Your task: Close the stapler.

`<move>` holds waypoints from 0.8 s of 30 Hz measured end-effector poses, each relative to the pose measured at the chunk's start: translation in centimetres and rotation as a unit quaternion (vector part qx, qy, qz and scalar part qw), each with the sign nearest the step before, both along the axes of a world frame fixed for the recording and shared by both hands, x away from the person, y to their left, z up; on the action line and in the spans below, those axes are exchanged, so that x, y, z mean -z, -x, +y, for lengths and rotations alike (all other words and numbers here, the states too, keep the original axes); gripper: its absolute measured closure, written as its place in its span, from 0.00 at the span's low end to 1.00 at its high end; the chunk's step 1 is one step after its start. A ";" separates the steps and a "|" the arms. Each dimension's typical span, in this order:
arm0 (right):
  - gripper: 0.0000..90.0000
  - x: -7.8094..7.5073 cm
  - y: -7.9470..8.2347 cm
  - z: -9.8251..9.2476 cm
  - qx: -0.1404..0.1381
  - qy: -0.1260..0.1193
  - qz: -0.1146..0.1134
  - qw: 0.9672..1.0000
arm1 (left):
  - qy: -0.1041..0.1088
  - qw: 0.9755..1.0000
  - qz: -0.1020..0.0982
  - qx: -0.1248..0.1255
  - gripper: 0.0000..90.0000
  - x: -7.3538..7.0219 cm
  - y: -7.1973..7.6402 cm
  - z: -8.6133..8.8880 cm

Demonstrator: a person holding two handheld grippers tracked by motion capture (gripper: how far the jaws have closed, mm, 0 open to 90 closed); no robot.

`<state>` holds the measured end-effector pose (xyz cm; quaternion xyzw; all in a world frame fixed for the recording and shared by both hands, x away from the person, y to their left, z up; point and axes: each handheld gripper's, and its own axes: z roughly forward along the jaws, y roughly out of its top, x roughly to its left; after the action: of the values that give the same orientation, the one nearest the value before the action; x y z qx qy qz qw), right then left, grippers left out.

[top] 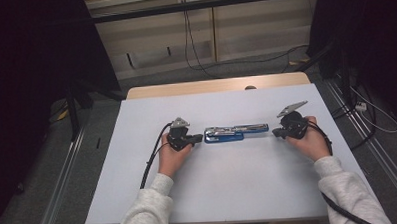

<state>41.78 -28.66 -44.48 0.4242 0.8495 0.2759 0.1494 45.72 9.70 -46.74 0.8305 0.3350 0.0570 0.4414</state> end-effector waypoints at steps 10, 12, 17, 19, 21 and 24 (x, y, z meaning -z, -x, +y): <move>1.00 0.1 -0.2 1.0 -0.014 0.006 -0.005 1.000 | -0.003 1.000 -0.005 0.000 1.00 0.0 -0.1 -0.4; 1.00 0.1 -0.3 1.0 -0.015 0.005 -0.005 1.000 | -0.006 1.000 -0.007 -0.001 1.00 0.0 -0.2 -0.6; 1.00 0.2 -0.4 0.8 -0.015 0.000 -0.006 1.000 | -0.015 1.000 -0.003 0.001 1.00 0.2 -0.3 -0.7; 1.00 0.2 -0.4 0.8 -0.016 0.001 -0.007 1.000 | -0.020 1.000 -0.004 0.000 1.00 0.2 -0.3 -0.8; 1.00 0.2 -0.6 1.0 -0.016 0.000 -0.007 1.000 | -0.021 1.000 -0.005 0.000 1.00 0.2 -0.3 -0.8; 1.00 0.3 -0.6 1.1 -0.020 0.004 -0.007 1.000 | -0.024 1.000 -0.004 0.001 1.00 0.2 -0.3 -0.8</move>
<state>42.42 -27.52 -44.80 0.4051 0.8577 0.2783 0.1512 46.03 8.89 -46.94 0.8409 0.3312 0.0684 0.4226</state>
